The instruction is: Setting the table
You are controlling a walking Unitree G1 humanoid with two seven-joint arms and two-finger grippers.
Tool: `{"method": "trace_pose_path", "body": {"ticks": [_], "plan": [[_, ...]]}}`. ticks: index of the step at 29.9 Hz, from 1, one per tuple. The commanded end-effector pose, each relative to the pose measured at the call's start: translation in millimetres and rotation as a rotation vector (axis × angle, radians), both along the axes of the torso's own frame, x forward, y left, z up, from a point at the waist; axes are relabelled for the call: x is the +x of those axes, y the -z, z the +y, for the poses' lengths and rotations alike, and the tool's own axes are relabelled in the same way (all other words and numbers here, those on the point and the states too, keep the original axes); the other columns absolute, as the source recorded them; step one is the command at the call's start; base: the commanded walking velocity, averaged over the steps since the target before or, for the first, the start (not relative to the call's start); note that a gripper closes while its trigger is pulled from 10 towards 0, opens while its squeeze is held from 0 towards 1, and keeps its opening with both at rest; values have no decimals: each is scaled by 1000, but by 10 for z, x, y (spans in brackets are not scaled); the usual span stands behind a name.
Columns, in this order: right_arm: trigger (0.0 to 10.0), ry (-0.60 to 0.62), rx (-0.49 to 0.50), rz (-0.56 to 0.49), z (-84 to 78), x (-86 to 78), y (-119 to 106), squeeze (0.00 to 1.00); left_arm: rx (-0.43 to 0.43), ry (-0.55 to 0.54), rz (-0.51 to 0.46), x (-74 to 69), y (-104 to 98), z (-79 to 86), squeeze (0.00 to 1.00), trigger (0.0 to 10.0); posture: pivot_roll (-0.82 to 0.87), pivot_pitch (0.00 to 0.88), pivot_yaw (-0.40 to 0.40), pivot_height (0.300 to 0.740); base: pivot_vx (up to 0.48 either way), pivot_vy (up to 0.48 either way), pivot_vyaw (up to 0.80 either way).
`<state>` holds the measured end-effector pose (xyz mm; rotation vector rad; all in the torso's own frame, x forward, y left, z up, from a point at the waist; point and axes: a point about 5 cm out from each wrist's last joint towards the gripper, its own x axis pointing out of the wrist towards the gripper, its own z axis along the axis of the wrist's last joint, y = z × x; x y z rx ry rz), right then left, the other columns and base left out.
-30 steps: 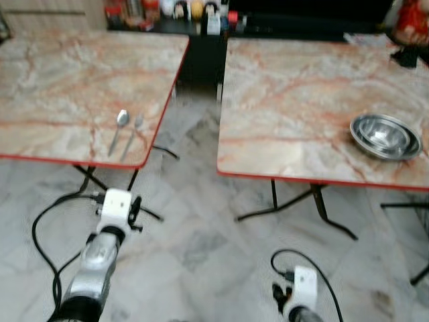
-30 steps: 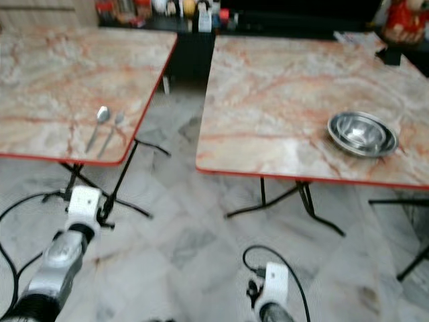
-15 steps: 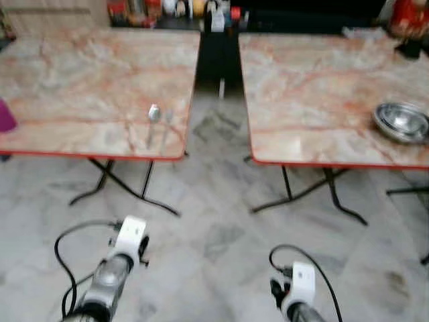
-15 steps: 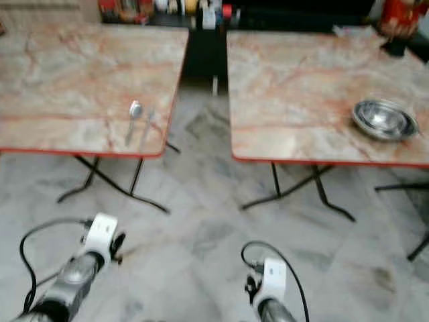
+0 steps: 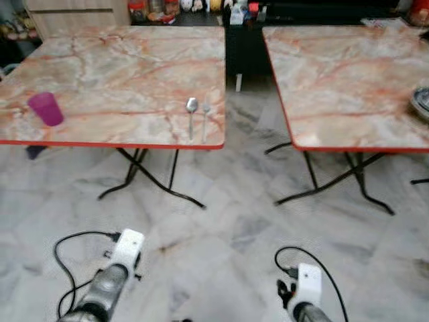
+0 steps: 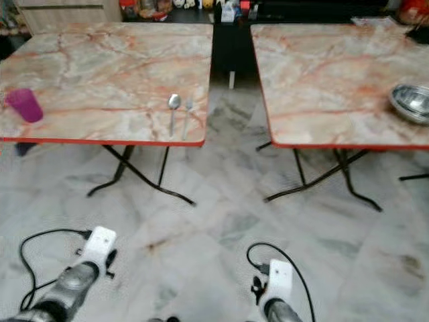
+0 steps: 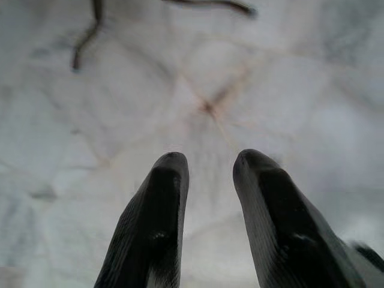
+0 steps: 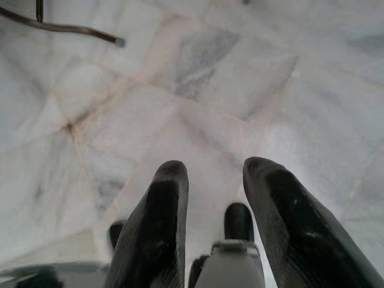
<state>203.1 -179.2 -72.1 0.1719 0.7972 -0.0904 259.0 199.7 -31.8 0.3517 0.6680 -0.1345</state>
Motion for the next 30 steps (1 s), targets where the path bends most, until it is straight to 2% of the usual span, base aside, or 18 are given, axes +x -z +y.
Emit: {"method": "trace_pose_path", "body": {"ticks": [1, 10, 18, 20, 21, 23, 27, 30], "plan": [[10000, 12, 12, 13, 24, -29, 20, 0, 25, 1, 49, -72, 56, 55, 0, 10000, 11, 113, -5, 740, 0, 435, 0], [10000, 22, 14, 8, 12, -8, 8, 0, 20, 18, 92, -137, 127, -25, 0, 10000, 0, 105, -4, 740, 0, 416, 0], [10000, 23, 12, 10, 11, -4, 8, 0, -10, 31, 100, -148, 140, -72, 0, 10000, 0, 100, -3, 740, 0, 0, 0], [10000, 21, 10, 10, 12, -4, 7, 0, 9, 22, 115, -159, 152, -56, 0, 10000, 0, 100, -3, 740, 0, 0, 0], [10000, 7, 3, 9, 15, -1, 6, 0, -24, -5, 111, -166, 155, -57, 0, 10000, 0, 101, -3, 740, 0, 0, 0], [10000, 1, -9, 0, 14, 6, -1, 0, -18, -8, 118, -175, 161, -44, 0, 10000, -3, 100, 0, 740, 0, 0, 209], [10000, 19, 2, -3, 16, 3, 0, 0, -20, -2, 127, -196, 175, -42, 0, 10000, -1, 101, 1, 740, 353, 0, 800], [10000, 38, 12, 4, 12, -9, 8, 0, -19, -1, 140, -216, 191, -41, 0, 10000, -1, 101, 3, 740, 450, 0, 0]]}}
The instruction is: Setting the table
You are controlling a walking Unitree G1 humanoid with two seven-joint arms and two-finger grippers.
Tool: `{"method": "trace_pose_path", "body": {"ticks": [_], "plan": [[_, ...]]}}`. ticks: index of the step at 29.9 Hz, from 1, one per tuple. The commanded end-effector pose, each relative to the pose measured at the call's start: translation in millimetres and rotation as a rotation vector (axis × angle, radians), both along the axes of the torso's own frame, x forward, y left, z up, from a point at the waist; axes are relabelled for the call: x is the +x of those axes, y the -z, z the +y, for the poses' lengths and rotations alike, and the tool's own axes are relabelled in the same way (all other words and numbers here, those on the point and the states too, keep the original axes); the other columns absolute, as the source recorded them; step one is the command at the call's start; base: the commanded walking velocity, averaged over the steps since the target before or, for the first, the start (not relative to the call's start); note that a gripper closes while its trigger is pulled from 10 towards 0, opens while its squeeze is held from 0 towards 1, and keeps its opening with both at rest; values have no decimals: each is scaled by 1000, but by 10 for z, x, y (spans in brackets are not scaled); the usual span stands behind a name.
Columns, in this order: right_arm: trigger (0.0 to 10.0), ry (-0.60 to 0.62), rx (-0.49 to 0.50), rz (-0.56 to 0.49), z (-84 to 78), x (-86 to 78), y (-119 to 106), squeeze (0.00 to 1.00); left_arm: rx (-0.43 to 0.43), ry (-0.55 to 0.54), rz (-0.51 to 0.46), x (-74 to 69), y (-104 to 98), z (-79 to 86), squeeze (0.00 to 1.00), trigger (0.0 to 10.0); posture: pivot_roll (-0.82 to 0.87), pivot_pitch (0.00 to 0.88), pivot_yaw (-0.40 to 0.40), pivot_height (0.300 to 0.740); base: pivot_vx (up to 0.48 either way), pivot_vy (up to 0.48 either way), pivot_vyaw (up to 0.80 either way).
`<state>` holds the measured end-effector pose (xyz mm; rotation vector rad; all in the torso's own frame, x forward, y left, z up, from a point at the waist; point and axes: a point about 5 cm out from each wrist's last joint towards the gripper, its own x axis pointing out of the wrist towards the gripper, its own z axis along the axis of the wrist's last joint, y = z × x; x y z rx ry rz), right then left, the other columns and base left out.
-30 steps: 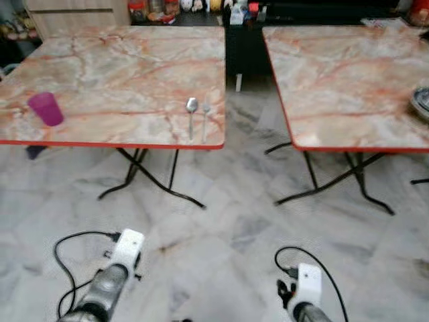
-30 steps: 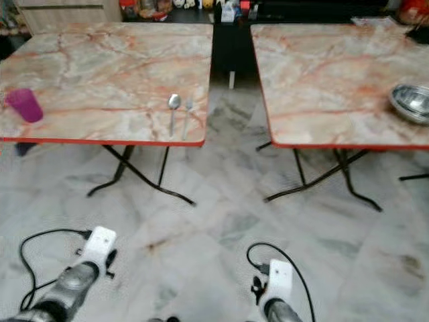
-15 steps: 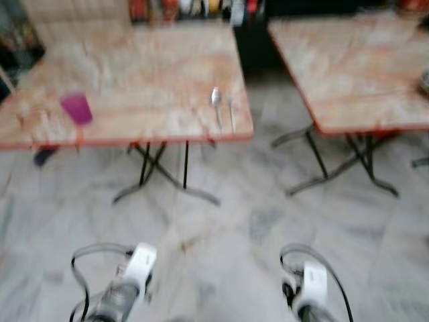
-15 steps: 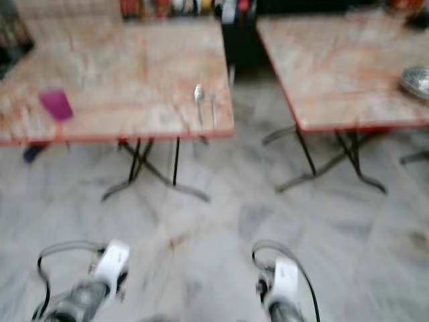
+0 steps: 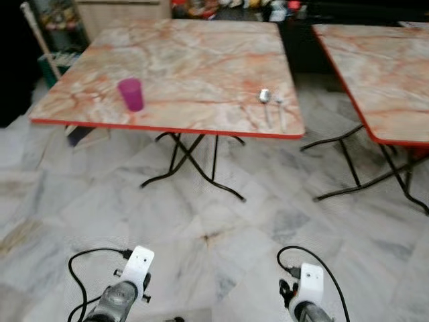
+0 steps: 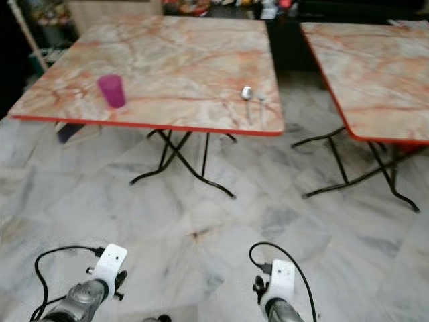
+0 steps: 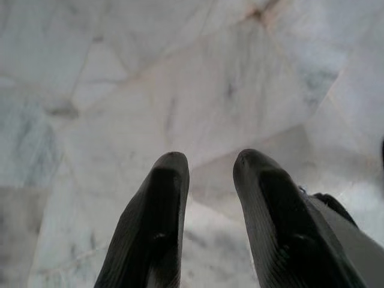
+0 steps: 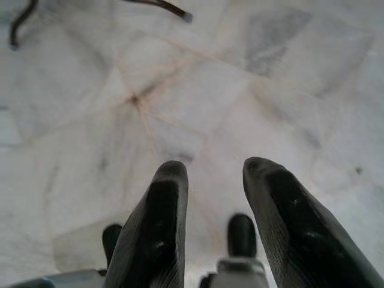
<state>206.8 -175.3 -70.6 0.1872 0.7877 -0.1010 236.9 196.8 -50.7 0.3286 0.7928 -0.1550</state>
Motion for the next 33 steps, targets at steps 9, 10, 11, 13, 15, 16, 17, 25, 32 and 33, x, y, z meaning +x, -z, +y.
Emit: {"method": "trace_pose_path", "body": {"ticks": [9, 10, 11, 13, 15, 16, 17, 25, 32, 33], "plan": [[10000, 24, -7, 16, -27, -61, 31, 0, -18, 9, 34, -37, 30, -12, 0, 10000, -5, 100, 11, 740, 435, 0, 0], [10000, 24, -8, 16, -28, -63, 31, 0, -19, 8, 34, -37, 30, -11, 0, 10000, -5, 100, 11, 740, 435, 0, 0], [10000, 24, -9, 16, -28, -63, 32, 0, -19, 8, 34, -37, 30, -11, 0, 10000, -5, 100, 11, 740, 435, 0, 0], [10000, 24, -13, 13, -31, -62, 30, 0, -21, 7, 33, -34, 28, -12, 0, 10000, -5, 99, 12, 740, 472, 0, 525], [10000, 26, -15, 13, -34, -65, 31, 0, -22, 9, 33, -30, 26, -13, 0, 10000, -7, 101, 15, 740, 472, 0, 550], [10000, 39, -6, 15, -36, -72, 35, 0, -22, 12, 33, -27, 24, -14, 0, 10000, -8, 101, 16, 740, 472, 0, 0], [10000, 40, -8, 15, -38, -73, 35, 0, -23, 13, 33, -26, 23, -15, 0, 10000, -8, 101, 16, 740, 472, 0, 0], [10000, 45, -21, 21, -63, -101, 47, 0, -39, 8, 35, -25, 25, -31, 0, 10000, -13, 104, 18, 740, 458, 0, 0], [10000, 56, -36, -7, -95, -92, 28, 0, -39, 30, 51, -43, 40, -49, 0, 10000, -21, 107, 22, 740, 309, 0, 0], [10000, 52, -41, -15, -100, -98, 27, 0, -40, 41, 52, -49, 44, -59, 0, 10000, -21, 106, 22, 740, 0, 0, 0]]}}
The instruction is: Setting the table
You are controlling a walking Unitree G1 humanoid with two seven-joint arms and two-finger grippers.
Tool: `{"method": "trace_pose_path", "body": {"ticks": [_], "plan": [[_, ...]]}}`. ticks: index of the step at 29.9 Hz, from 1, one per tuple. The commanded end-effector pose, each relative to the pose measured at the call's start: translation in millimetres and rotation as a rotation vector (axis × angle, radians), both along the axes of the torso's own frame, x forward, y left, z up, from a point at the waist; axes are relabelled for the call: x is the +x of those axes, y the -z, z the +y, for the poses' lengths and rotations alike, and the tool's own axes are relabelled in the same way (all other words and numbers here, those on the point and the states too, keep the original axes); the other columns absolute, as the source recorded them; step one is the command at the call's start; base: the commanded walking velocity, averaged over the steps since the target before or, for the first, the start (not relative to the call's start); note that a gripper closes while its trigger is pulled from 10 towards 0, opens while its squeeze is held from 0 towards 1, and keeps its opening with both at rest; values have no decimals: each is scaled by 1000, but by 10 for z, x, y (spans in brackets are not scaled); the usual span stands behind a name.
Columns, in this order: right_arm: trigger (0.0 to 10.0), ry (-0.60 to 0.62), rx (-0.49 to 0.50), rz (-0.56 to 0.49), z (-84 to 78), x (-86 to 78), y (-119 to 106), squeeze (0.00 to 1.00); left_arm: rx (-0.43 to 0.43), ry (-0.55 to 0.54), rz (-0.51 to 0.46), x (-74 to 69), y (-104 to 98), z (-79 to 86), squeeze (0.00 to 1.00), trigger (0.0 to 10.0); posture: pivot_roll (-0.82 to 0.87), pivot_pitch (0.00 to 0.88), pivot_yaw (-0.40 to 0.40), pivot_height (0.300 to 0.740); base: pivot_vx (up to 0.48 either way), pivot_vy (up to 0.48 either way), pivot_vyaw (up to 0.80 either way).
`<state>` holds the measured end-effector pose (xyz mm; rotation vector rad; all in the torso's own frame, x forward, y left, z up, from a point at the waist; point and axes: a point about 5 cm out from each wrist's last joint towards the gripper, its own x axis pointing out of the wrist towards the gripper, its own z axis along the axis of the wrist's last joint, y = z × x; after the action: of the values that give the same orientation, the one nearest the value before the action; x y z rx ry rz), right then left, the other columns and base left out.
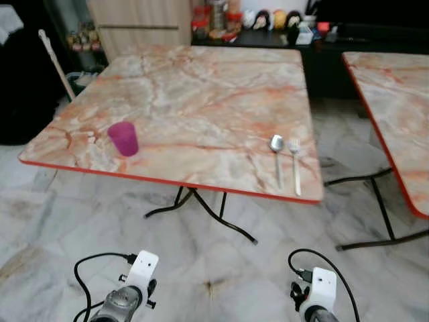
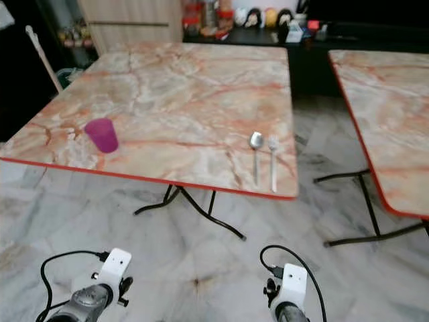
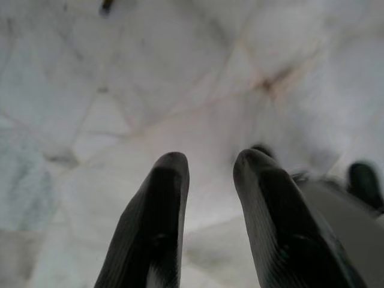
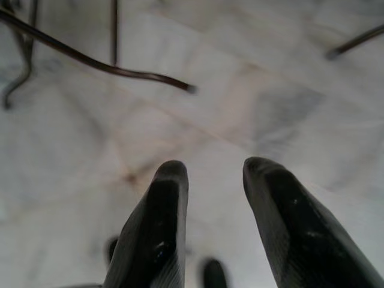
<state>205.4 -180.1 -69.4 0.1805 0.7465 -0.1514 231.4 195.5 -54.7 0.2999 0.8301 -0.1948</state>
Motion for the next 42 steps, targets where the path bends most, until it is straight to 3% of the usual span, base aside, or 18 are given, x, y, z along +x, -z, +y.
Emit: {"method": "trace_pose_path", "body": {"ticks": [1, 6, 17, 20, 21, 23, 29, 32, 34, 38, 42], "plan": [[10000, 7, -18, 14, -58, -89, 37, 0, -5, 25, 7, 4, 6, -50, 0, 10000, -21, 106, 23, 740, 0, 0, 0], [10000, -58, -103, -24, -85, -128, 26, 0, -8, 28, 12, -16, 18, -51, 0, 10000, -23, 106, 25, 740, 0, 0, 0], [10000, -168, -242, -294, -211, -256, -155, 0, 4, 51, 34, -84, 59, -50, 0, 10000, -60, 110, 23, 740, 0, 0, 0], [10000, -210, -279, -422, -198, -306, -297, 0, 9, 57, 44, -114, 77, -45, 0, 10000, -76, 114, 21, 740, 0, 0, 0], [10000, -210, -279, -422, -198, -306, -297, 0, 9, 57, 44, -114, 77, -45, 0, 10000, -76, 114, 21, 740, 0, 0, 0], [10000, -270, -304, -552, -122, -296, -506, 0, 11, 59, 48, -127, 84, -38, 0, 10000, -83, 115, 22, 740, 0, 0, 0], [10000, -311, -327, -728, 0, -148, -913, 0, 18, 66, 54, -147, 94, -31, 0, 10000, -105, 118, 26, 740, 0, 0, 0], [10000, -312, -323, -871, 147, 102, -1308, 0, 21, 78, 55, -151, 100, -54, 0, 10000, -118, 114, 28, 740, 0, 0, 0], [10000, -308, -316, -889, 187, 166, -1388, 0, 21, 79, 53, -151, 101, -60, 0, 10000, -119, 114, 27, 740, 0, 0, 0], [10000, -182, -233, -938, 282, 506, -1592, 0, 17, 75, 15, -97, 70, -105, 0, 10000, -118, 114, 28, 740, 0, 0, 0], [10000, -163, -232, -937, 295, 577, -1640, 0, 15, 72, 6, -83, 61, -110, 0, 10000, -118, 114, 28, 740, 0, 0, 0]]}}
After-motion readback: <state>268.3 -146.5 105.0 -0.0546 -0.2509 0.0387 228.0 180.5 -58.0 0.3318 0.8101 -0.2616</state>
